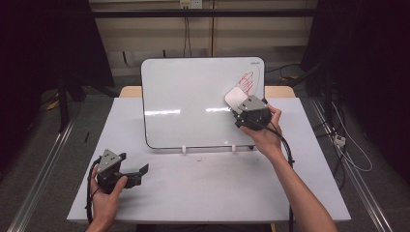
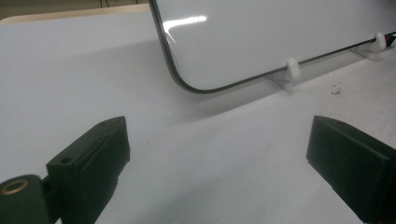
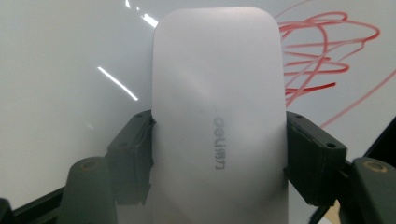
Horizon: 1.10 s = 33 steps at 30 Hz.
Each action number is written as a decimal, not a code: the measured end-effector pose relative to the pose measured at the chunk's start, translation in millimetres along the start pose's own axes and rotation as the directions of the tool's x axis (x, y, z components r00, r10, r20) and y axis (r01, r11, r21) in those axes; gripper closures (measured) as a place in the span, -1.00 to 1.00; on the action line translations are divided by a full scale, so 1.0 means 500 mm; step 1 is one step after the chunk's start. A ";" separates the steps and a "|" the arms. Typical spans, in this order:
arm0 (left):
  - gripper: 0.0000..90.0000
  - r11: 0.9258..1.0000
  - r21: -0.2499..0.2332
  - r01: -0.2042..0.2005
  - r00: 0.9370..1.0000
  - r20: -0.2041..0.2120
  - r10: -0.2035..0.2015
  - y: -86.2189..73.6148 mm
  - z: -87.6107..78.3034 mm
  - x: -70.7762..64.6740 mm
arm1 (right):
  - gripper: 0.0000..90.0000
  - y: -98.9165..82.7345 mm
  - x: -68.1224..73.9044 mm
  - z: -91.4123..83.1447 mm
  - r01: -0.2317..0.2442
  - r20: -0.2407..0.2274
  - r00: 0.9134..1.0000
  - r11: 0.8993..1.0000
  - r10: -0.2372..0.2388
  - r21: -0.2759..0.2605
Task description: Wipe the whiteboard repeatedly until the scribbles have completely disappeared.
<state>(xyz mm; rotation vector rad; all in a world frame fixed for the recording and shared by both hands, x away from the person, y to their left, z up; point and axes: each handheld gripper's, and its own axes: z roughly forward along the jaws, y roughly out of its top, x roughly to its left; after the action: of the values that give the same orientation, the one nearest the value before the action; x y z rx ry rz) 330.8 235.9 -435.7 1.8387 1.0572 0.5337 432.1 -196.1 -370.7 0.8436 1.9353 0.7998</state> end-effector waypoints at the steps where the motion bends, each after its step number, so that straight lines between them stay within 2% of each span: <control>1: -0.87 1.000 0.001 0.001 1.000 -0.002 -0.001 0.000 0.000 0.000 | -0.30 0.000 0.000 0.000 0.000 0.000 1.000 1.000 0.000 0.000; 8: -0.87 1.000 0.007 -0.007 1.000 0.002 0.007 0.000 0.003 -0.002 | -0.30 -0.018 0.041 -0.007 0.053 -0.030 0.998 0.999 -0.053 0.011; 12: -0.87 1.000 0.007 -0.003 1.000 0.004 0.003 0.000 0.003 -0.001 | -0.30 -0.017 0.041 -0.006 0.052 -0.028 0.998 0.999 -0.051 0.014; 21: -0.87 1.000 0.006 -0.002 1.000 -0.002 0.002 0.000 0.001 0.001 | -0.30 -0.010 0.022 -0.004 0.031 -0.022 0.999 0.999 -0.031 0.013; 29: -0.87 1.000 0.005 -0.003 1.000 0.000 0.003 0.000 0.001 0.001 | -0.30 0.007 -0.016 0.001 0.000 0.003 1.000 1.000 0.000 0.013; 33: -0.87 1.000 0.006 -0.001 1.000 0.001 0.001 -0.001 0.001 0.003 | -0.30 0.015 -0.029 0.002 0.006 0.005 1.000 1.000 -0.006 0.021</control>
<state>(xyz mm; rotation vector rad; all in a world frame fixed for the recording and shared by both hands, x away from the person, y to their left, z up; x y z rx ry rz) 331.9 236.8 -436.3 1.8448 1.0581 0.5313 440.6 -203.3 -358.9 0.8506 1.9438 0.7743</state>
